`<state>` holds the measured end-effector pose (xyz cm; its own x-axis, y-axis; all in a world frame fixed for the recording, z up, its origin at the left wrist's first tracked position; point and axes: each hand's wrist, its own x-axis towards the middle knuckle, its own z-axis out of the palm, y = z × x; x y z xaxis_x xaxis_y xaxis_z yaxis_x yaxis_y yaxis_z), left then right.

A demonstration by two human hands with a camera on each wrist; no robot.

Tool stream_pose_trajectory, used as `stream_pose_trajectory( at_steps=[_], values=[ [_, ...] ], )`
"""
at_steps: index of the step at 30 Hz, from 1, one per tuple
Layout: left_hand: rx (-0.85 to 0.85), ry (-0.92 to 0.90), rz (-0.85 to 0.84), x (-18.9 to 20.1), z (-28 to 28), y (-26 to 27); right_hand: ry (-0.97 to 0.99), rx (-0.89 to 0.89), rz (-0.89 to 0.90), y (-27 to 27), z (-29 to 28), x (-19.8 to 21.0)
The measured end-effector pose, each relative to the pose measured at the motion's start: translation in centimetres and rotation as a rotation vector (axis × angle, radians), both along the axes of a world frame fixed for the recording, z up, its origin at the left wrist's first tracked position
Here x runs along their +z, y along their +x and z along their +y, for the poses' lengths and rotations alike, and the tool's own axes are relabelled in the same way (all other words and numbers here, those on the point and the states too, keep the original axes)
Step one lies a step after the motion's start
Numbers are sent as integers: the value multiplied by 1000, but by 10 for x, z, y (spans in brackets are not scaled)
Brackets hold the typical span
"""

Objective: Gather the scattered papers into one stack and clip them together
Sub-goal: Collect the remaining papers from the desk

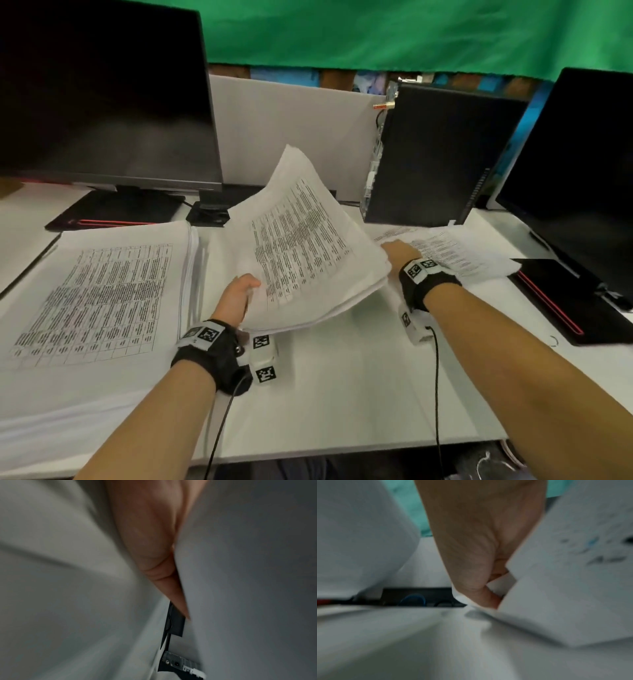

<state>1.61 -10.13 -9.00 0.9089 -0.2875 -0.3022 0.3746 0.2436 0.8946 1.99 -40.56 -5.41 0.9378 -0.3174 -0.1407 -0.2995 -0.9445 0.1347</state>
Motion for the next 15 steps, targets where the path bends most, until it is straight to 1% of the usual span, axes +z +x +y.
stream_pose_trajectory(
  at_steps=[2, 3, 6, 8, 9, 11, 13, 14, 15],
  values=[
    [-29, 51, 0, 2, -6, -7, 107, -14, -46, -1, -8, 22],
    [-33, 44, 2, -1, -8, -7, 151, -16, -95, -3, -11, 35],
    [-77, 104, -30, -3, -15, -7, 229, 22, -313, -14, -5, 81],
    [-73, 82, -20, -4, -13, -4, 212, 126, -416, -24, 14, 108],
    [-64, 68, 6, -4, -12, -3, 183, 203, -421, -31, 29, 116],
    [-77, 42, 51, -3, -11, -2, 104, 364, -370, -48, 62, 118],
    [-94, -28, 86, 1, -11, -4, 28, 534, -347, -68, 95, 99],
    [-104, -81, 93, 3, -10, -5, 16, 627, -341, -77, 108, 85],
    [-104, -139, 91, 4, -9, -3, 32, 696, -294, -83, 119, 71]
  ],
)
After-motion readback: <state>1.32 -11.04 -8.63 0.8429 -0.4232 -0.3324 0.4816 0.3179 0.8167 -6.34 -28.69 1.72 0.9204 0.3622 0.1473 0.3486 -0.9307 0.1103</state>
